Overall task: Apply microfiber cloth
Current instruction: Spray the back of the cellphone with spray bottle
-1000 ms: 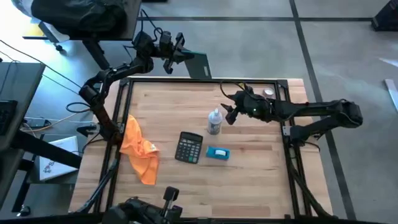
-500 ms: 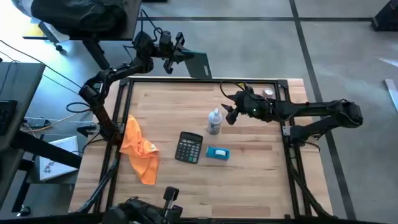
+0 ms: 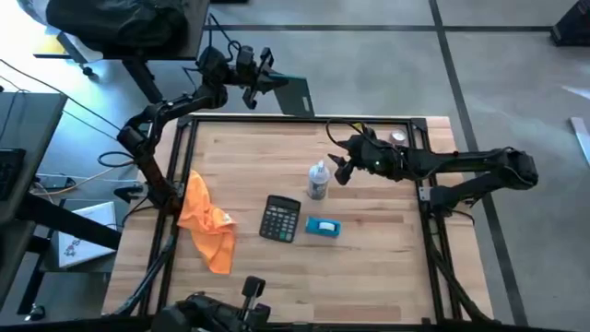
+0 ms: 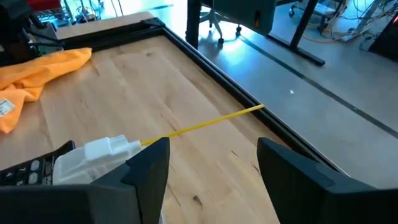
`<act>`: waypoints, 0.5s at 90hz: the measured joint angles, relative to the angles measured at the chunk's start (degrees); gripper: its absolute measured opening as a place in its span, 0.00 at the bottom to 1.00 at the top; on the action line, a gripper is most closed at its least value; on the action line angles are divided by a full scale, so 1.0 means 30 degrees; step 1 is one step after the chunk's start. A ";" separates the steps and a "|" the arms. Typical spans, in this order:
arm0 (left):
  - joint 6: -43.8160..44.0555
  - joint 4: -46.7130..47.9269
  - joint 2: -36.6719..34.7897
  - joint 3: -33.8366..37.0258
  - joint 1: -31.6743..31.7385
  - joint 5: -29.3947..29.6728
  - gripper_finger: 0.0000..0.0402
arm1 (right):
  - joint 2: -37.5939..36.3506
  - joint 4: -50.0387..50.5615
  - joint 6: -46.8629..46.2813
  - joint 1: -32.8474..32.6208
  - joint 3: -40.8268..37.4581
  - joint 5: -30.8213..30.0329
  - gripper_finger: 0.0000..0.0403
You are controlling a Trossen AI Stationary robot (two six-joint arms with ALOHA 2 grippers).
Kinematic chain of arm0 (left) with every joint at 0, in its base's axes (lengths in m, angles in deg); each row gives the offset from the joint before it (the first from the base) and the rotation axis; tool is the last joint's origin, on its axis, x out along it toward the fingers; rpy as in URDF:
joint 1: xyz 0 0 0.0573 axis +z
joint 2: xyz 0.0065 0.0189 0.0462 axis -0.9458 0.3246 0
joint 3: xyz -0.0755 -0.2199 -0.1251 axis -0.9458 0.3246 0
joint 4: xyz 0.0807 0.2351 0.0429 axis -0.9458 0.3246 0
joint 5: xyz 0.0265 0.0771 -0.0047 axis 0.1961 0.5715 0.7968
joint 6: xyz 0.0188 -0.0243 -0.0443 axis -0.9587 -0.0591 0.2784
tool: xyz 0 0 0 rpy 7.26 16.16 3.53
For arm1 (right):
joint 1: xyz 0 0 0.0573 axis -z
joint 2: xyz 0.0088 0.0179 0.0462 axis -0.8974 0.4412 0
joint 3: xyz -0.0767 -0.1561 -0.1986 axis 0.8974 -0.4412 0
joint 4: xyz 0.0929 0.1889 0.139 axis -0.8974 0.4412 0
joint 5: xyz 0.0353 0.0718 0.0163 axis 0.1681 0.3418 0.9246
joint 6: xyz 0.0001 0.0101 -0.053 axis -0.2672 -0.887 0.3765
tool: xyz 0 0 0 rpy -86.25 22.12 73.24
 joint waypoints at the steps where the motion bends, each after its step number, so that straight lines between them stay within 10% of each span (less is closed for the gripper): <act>1: 0.0000 0.0000 0.0000 0.0000 0.0000 -0.0002 0.00 | -0.0005 0.0005 -0.0005 0.0000 0.0000 0.0044 0.52; 45: 0.0000 -0.0007 0.0000 0.0000 0.0000 0.0080 0.00 | -0.0020 0.0232 -0.0137 0.0000 0.0000 0.0665 0.52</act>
